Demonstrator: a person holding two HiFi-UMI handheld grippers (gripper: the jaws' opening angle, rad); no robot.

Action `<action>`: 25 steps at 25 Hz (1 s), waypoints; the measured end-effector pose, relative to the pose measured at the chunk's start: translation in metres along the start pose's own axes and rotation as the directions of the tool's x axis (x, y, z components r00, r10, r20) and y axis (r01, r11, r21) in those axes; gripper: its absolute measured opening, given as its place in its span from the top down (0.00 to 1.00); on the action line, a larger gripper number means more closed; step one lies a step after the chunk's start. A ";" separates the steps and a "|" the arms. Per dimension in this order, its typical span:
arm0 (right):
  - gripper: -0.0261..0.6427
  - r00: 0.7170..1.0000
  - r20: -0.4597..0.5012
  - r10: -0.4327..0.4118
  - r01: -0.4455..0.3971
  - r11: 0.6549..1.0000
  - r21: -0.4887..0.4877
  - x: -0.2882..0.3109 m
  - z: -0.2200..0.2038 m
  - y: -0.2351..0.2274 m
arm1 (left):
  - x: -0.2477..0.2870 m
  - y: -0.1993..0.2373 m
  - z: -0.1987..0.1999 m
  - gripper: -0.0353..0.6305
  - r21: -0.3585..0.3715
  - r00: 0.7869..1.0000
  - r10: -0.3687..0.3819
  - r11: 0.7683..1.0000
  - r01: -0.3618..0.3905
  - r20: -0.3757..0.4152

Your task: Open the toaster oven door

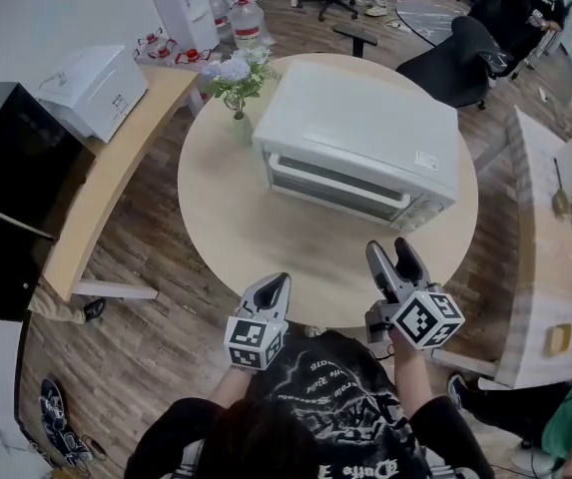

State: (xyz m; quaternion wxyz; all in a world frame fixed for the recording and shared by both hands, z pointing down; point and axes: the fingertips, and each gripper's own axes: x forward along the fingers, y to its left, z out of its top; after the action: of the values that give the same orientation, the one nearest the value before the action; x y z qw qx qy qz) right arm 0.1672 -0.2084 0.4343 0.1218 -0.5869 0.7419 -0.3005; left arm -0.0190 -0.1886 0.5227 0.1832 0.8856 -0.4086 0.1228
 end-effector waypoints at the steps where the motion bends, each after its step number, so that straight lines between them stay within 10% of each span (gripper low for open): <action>1: 0.46 1.000 -0.002 -0.002 0.002 1.000 0.011 0.002 0.001 -0.001 | 0.001 0.002 0.000 0.92 -0.002 1.000 0.000 1.000 0.000 -0.001; 10: 0.48 0.997 0.053 0.060 -0.072 0.964 0.257 0.019 0.021 -0.014 | 0.001 0.016 -0.002 0.92 -0.061 1.000 0.015 0.998 -0.015 0.009; 25: 0.57 0.998 0.034 -0.060 0.040 0.902 0.430 0.049 0.048 -0.061 | 0.004 0.012 0.000 0.92 -0.028 1.000 0.020 0.999 -0.020 0.006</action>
State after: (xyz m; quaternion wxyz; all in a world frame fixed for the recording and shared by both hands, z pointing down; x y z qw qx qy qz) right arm 0.2279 -0.2772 0.4409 0.2575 -0.5713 0.6394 -0.4456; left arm -0.0252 -0.1985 0.5270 0.1933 0.8792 -0.4197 0.1162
